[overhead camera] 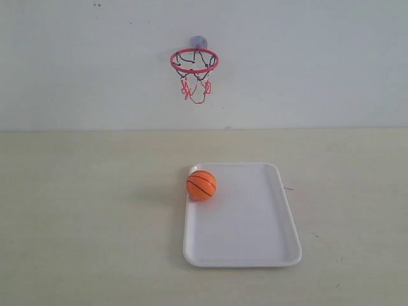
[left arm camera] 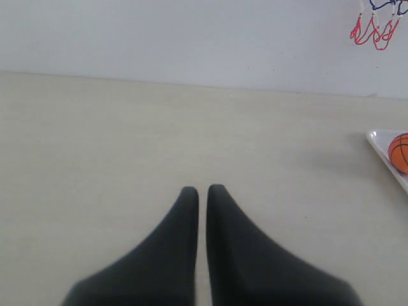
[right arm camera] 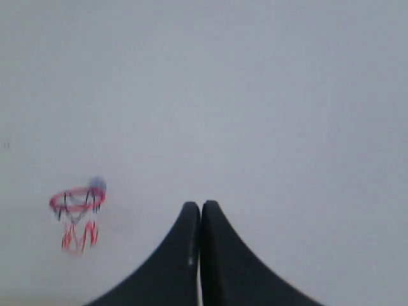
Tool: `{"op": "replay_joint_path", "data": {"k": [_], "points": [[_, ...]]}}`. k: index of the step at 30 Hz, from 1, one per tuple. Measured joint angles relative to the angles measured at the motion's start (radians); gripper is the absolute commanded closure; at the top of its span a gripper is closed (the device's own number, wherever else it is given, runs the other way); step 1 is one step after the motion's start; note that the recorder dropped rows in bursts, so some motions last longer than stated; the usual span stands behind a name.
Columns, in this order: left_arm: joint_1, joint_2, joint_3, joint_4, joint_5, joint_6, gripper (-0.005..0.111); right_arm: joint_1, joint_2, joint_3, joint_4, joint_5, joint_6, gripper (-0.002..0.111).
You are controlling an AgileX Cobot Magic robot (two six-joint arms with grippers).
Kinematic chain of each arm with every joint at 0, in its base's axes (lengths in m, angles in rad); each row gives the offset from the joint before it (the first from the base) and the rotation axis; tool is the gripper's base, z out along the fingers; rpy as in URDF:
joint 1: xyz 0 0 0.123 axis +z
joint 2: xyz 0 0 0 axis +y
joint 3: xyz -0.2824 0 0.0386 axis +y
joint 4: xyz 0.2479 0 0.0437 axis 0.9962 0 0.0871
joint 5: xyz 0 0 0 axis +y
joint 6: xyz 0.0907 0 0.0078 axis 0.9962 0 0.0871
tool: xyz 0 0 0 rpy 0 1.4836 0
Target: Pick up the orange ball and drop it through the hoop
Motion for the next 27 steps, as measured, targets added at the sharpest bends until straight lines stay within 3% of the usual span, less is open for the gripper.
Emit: {"op": "replay_joint_path", "data": {"k": [5, 9, 11, 16, 19, 22, 27], "points": [[0.000, 0.000, 0.000, 0.000, 0.000, 0.000, 0.103, 0.000, -0.002, -0.009, 0.006, -0.355, -0.006, 0.109], [0.000, 0.000, 0.000, 0.000, 0.000, 0.000, 0.103, 0.000, 0.007, -0.142, 0.010, -0.335, -0.063, 0.109], [0.000, 0.000, 0.000, 0.000, 0.000, 0.000, 0.103, 0.000, 0.060, -0.268, 0.014, -0.207, -0.085, 0.109], [0.000, 0.000, 0.000, 0.000, 0.000, 0.000, 0.103, 0.000, 0.408, -0.715, 0.016, 0.640, -0.096, 0.109], [0.000, 0.000, 0.000, 0.000, 0.000, 0.000, 0.103, 0.000, 0.634, -0.892, 0.021, 1.029, -0.098, 0.109], [0.000, 0.000, 0.000, 0.000, 0.000, 0.000, 0.103, 0.000, 0.776, -0.969, 0.025, 1.084, -0.098, 0.109], [0.000, 0.000, 0.000, 0.000, 0.000, 0.000, 0.103, 0.000, 0.910, -0.984, 0.027, 0.918, -0.098, 0.109]]}}
